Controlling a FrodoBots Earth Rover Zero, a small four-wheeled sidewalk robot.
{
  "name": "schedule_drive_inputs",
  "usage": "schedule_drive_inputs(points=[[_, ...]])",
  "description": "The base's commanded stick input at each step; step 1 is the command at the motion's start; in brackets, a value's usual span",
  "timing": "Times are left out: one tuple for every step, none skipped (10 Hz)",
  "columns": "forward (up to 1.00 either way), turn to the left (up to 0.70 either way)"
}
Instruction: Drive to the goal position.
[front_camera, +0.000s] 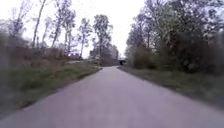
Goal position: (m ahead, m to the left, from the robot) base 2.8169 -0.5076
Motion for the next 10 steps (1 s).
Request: schedule_drive_inputs(points=[[1.0, 0.4], [1.0, 0.4], [1.0, 0.4], [1.0, 0.4], [1.0, 0.4], [1.0, 0.4], [1.0, 0.4], [1.0, 0.28], [1.0, 0.14], [1.0, 0.0]])
